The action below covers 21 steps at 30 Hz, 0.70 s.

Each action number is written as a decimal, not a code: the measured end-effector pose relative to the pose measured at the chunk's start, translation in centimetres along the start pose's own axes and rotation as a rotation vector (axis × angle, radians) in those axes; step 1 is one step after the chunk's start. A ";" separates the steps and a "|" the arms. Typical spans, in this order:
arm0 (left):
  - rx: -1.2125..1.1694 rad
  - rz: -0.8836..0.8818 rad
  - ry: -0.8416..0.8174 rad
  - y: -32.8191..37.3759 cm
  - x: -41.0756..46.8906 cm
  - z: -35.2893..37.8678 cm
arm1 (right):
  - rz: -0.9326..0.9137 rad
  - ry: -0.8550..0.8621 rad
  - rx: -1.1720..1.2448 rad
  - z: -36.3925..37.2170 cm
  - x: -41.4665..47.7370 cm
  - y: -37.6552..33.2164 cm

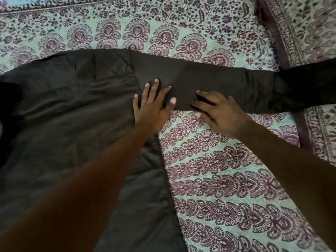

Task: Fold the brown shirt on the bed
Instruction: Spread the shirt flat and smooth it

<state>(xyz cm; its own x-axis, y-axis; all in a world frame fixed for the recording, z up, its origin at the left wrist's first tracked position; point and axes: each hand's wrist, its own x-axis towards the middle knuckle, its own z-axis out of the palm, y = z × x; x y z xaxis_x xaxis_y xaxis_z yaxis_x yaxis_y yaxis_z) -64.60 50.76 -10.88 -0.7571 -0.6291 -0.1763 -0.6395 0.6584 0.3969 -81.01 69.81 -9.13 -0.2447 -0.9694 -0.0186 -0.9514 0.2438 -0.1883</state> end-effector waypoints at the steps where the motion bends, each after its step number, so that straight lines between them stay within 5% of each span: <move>1: 0.023 -0.041 0.029 1.0 0.1 0.1 | 0.037 -0.021 -0.007 -0.3 -0.8 0.4; 5: 0.020 0.035 0.157 5.7 1.3 0.5 | 0.284 -0.043 -0.002 -1.3 -3.5 3.3; 8: -0.080 0.169 -0.064 8.6 2.4 2.2 | 0.444 -0.038 0.030 -2.4 -4.7 5.4; 21: 0.098 0.044 -0.240 10.0 2.9 3.7 | 0.505 0.100 -0.332 -8.8 -12.6 13.0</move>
<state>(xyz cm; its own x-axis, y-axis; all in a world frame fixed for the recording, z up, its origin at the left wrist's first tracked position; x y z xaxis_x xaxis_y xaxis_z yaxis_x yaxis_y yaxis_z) -73.69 57.07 -10.73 -0.7869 -0.4910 -0.3738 -0.6065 0.7272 0.3215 -91.93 85.43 -2.69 -0.6814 -0.7286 0.0693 -0.7171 0.6836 0.1362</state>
